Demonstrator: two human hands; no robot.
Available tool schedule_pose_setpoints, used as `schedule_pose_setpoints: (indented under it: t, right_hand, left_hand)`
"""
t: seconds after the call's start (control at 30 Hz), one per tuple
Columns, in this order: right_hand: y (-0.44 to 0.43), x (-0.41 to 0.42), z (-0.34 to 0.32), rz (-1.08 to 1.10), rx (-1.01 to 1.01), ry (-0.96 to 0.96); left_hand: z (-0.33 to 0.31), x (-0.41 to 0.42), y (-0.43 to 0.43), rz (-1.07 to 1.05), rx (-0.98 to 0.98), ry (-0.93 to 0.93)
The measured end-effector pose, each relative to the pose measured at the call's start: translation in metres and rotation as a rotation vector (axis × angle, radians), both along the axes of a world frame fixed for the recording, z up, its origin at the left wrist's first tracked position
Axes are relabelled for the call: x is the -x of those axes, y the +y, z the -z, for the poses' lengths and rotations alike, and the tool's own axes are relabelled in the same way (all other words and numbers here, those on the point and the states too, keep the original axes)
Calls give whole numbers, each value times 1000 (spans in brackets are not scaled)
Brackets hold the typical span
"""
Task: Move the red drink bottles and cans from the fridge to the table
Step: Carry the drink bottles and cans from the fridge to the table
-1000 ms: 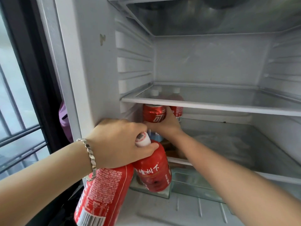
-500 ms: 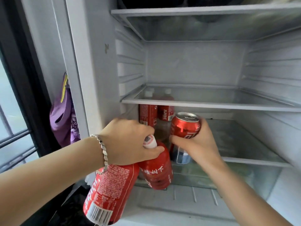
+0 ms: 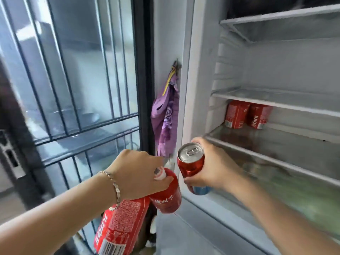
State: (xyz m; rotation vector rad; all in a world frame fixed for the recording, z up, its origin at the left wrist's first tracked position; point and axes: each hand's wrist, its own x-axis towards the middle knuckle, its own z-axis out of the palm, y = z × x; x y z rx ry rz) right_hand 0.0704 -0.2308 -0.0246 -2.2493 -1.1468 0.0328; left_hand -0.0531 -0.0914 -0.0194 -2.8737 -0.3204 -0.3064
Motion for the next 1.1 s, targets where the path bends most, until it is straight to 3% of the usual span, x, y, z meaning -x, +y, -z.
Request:
schedule_pose_setpoints:
  t: [0.27,0.47,0.63,0.77,0.83,0.9,0.97,1.1]
  right_hand:
    - [54,122,48,-476,133,12]
    - [79,274,67,-837,160,-54]
    - [73,443,75,-1131,187,-192]
    - [48,588,95,-1332,203,-199]
    - [36,607,92,-1357,227,-145]
    - [2,771,115,-1598,240,-200]
    - [-10,798,107,-1642,233,-135]
    - [-51,931,126,-1843,279,-133]
  left_hand:
    - [45,172,-9,-477,3,67]
    - [68,353,-45,-799,10,72]
    - [83,518,-112,-1104,10,93]
    - [100,647,-187,-1303,50,78]
    - [95,659,-190,-1363,70,159]
    - [107,790,-279,-1584,45,124]
    - [105,815,-289,-1623,69,147]
    - [116,912,-360,-1834,98,94]
